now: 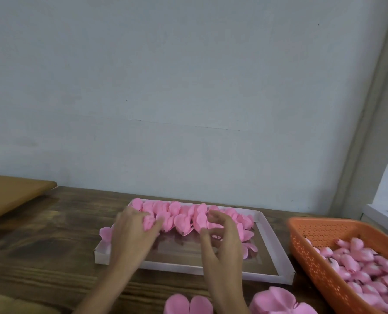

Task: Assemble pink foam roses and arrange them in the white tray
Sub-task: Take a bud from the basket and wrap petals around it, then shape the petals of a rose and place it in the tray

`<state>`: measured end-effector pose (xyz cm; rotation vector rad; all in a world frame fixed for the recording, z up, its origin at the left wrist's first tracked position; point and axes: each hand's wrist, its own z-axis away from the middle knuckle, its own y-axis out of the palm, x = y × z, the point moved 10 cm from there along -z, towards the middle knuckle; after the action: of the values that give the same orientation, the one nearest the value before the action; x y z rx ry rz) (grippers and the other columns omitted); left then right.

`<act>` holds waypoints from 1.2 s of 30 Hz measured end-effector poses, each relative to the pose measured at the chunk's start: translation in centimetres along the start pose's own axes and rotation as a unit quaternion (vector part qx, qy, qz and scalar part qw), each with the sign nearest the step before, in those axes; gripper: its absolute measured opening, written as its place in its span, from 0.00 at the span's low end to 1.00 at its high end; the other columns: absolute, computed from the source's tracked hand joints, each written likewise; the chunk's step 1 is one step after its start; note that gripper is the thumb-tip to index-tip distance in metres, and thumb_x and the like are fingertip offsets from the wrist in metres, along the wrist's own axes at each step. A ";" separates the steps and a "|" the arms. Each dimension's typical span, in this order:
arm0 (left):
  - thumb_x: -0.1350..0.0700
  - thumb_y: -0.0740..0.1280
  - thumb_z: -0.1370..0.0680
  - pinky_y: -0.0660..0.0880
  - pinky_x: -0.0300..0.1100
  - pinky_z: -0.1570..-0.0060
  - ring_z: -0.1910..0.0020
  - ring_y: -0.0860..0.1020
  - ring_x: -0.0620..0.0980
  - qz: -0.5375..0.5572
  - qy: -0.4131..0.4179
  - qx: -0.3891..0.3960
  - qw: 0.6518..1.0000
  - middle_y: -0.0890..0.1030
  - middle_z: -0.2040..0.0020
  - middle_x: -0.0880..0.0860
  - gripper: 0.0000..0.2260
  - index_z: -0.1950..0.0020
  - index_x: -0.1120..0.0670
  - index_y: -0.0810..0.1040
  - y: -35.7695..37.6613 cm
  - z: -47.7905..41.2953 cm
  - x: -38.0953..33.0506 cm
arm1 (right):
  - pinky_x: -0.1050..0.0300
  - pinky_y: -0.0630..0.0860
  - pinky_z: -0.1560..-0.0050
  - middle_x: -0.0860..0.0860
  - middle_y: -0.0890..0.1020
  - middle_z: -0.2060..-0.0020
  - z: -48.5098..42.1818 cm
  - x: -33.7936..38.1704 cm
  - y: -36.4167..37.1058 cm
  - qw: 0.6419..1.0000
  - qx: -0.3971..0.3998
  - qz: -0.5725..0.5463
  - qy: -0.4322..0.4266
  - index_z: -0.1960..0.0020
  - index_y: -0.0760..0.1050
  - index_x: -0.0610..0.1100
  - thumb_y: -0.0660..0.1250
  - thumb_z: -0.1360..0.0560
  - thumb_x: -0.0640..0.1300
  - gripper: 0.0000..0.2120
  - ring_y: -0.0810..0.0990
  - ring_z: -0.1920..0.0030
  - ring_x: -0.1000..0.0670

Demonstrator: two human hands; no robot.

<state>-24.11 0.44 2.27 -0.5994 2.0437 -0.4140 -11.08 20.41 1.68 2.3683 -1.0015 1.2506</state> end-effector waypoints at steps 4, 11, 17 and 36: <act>0.50 0.73 0.21 0.67 0.44 0.67 0.65 0.74 0.51 -0.123 -0.040 0.002 0.992 0.75 0.63 0.50 0.13 0.59 0.53 0.74 -2.3 -1.6 3.9 | 0.51 0.81 0.51 0.62 0.79 0.44 -0.3 -0.4 -0.5 1.000 -0.015 -0.006 0.018 0.38 0.73 0.59 0.69 0.22 0.40 0.18 0.81 0.50 0.54; 0.40 0.75 0.25 0.72 0.43 0.67 0.59 0.80 0.56 -0.267 -0.020 0.023 0.963 0.76 0.51 0.54 0.26 0.43 0.54 0.64 -1.2 -1.3 4.9 | 0.57 0.81 0.55 0.62 0.78 0.45 0.1 0.1 0.0 1.000 0.002 0.000 0.012 0.39 0.71 0.59 0.69 0.21 0.41 0.17 0.81 0.51 0.55; 0.36 0.70 0.22 0.70 0.35 0.62 0.54 0.78 0.46 -0.361 0.003 0.083 0.929 0.73 0.43 0.51 0.24 0.34 0.51 0.74 0.5 -1.0 5.9 | 0.57 0.81 0.55 0.63 0.78 0.45 -0.1 0.2 -0.3 1.000 0.002 0.006 0.006 0.40 0.71 0.58 0.69 0.22 0.40 0.17 0.80 0.50 0.55; 0.27 0.72 0.30 0.67 0.36 0.64 0.45 0.72 0.46 -0.365 0.046 0.053 0.928 0.78 0.46 0.44 0.27 0.42 0.44 0.76 0.6 -1.7 5.2 | 0.56 0.80 0.61 0.63 0.79 0.55 0.5 1.6 1.3 0.985 0.059 0.147 -0.070 0.45 0.69 0.63 0.68 0.22 0.45 0.15 0.81 0.54 0.58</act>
<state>-28.04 -1.93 -0.72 -1.2916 1.8068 -0.9927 -11.11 18.50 2.57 2.4959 -1.4010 1.2864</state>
